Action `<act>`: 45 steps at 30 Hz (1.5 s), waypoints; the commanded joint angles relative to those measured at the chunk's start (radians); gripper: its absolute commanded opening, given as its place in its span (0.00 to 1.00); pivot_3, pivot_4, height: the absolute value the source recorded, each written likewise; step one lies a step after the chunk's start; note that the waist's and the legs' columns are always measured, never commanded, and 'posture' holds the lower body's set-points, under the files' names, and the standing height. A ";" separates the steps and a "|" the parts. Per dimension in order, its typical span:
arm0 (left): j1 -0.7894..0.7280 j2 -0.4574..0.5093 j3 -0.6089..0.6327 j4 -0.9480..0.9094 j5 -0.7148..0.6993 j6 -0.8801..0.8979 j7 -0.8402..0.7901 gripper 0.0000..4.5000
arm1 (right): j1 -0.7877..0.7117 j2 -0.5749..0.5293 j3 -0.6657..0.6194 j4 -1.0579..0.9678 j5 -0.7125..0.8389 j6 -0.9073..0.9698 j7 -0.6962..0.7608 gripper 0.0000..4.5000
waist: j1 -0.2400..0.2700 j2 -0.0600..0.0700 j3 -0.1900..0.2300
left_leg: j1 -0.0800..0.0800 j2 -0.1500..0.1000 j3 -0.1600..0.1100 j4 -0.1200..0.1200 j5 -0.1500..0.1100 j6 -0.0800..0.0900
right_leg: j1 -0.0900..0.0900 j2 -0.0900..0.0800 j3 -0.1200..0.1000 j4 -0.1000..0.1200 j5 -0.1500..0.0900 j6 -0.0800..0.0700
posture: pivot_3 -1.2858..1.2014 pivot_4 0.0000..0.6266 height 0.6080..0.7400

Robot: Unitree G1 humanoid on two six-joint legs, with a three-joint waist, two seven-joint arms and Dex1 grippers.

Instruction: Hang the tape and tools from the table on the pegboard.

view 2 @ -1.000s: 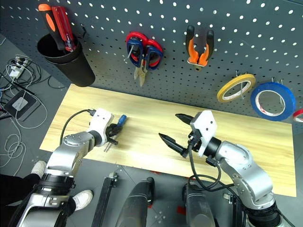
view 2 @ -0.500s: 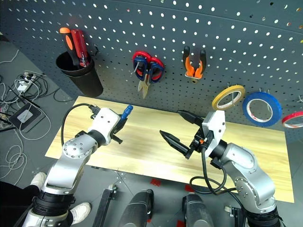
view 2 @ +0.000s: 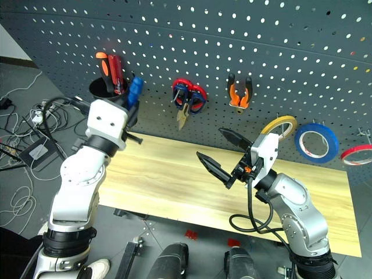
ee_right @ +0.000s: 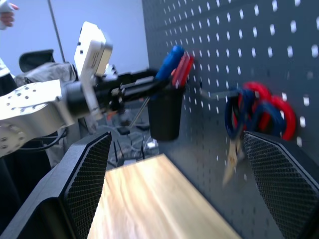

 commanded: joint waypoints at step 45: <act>-0.240 -0.029 0.178 0.325 -0.113 -0.099 0.135 0.46 | -0.017 0.038 0.008 -0.080 0.021 0.012 -0.098 1.00 | -0.031 0.000 -0.025 | 0.001 -0.003 -0.007 0.003 0.000 0.000 | 0.001 0.004 -0.002 0.008 0.000 0.000 | 0.53 0.23 1.00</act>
